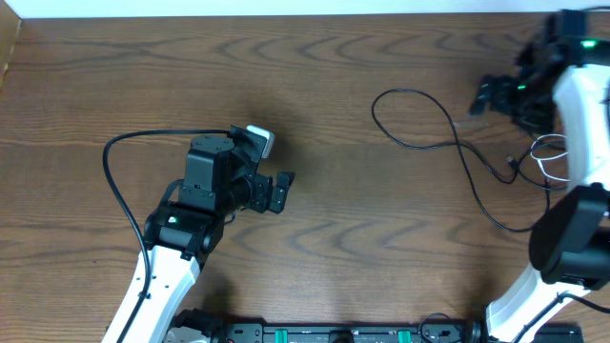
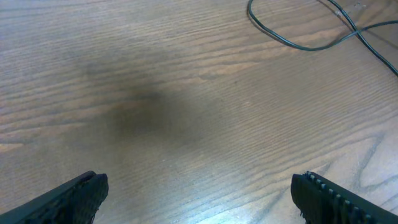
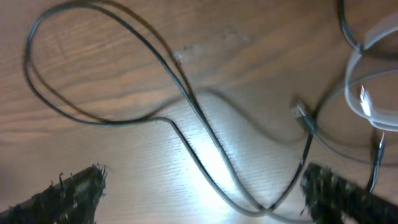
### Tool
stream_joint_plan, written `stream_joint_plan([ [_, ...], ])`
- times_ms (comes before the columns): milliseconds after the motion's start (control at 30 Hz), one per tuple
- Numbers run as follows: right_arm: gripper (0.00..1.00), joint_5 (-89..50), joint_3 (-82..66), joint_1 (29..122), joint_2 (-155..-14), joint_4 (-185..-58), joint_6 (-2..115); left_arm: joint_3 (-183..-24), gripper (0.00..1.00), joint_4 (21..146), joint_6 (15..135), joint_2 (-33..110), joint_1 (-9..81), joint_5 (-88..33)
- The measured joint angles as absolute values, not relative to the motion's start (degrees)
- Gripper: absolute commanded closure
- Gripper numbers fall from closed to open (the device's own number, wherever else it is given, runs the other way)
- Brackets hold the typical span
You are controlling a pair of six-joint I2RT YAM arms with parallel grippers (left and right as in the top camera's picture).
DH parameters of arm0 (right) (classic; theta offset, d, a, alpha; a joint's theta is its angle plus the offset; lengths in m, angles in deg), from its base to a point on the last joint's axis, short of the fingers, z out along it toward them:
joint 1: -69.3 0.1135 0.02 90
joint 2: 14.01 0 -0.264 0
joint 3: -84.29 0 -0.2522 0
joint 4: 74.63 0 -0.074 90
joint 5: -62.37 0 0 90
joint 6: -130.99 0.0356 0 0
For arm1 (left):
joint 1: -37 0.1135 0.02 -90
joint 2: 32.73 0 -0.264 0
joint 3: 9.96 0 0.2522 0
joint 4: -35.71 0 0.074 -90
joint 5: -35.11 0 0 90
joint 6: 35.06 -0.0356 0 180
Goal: Untangle cables
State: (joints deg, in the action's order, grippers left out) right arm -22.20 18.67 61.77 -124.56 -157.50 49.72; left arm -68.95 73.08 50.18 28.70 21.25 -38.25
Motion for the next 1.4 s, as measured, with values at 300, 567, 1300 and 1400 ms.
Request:
stream_joint_plan([
  [300,0.01,-36.3,2.8,67.3,-124.5,-136.8,21.0,-69.0,0.0,73.2,50.2,28.8,21.3,-38.2],
  [567,0.01,-34.9,-6.7,67.3,-124.5,-127.0,5.8,-69.0,0.0,73.1,50.2,28.8,21.3,-38.2],
  [1300,0.01,-29.5,-7.1,72.5,-124.5,-119.2,4.4,-69.0,0.0,73.1,48.8,28.8,21.3,-38.2],
  [1400,0.01,-28.4,-7.1,73.9,-124.5,-119.8,5.4,-69.0,0.0,73.1,48.7,28.8,21.3,-38.2],
])
